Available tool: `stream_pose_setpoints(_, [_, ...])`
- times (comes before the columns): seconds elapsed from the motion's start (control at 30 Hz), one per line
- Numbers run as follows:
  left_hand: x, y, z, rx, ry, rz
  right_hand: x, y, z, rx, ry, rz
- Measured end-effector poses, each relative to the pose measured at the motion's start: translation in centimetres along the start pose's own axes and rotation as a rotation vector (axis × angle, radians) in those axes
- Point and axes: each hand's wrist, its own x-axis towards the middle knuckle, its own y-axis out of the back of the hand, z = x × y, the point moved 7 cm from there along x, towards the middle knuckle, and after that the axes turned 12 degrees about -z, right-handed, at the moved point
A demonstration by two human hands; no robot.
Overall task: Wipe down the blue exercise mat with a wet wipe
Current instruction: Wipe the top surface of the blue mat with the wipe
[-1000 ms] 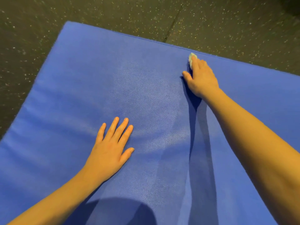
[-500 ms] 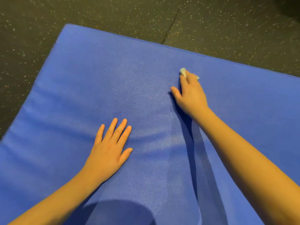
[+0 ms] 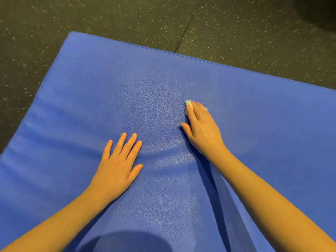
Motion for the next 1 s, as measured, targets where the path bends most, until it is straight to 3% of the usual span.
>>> stream_pose_setpoints(0.1, [-0.1, 0.1, 0.1, 0.006, 0.011, -0.003, -0.3, 0.0, 1.0, 0.143, -0.137, 0.044])
stream_pose_setpoints(0.3, [-1.8, -0.6, 0.5, -0.001, 0.012, -0.017, -3.7, -2.1, -3.4, 0.083, 0.096, -0.036])
stream_pose_setpoints(0.47, [-3.2, -1.4, 0.8, -0.021, 0.017, -0.028, -3.7, -1.0, -1.3, 0.080, -0.048, 0.237])
stream_pose_setpoints(0.63, [-3.9, -1.5, 0.9, -0.046, 0.025, -0.021, -6.9, -3.1, -6.1, 0.018, 0.177, 0.216])
stream_pose_setpoints(0.8, [-5.1, -1.9, 1.3, -0.065, 0.033, -0.029, -7.6, -1.3, -2.0, 0.218, -0.119, 0.370])
stream_pose_setpoints(0.93, [-6.2, -2.4, 1.6, -0.083, 0.043, -0.037, -10.3, -3.3, -6.9, 0.246, 0.120, 0.170])
stream_pose_setpoints(1.0, [-6.6, -2.5, 1.7, -0.088, 0.045, -0.036, -11.0, -2.8, -6.7, 0.223, 0.174, 0.169])
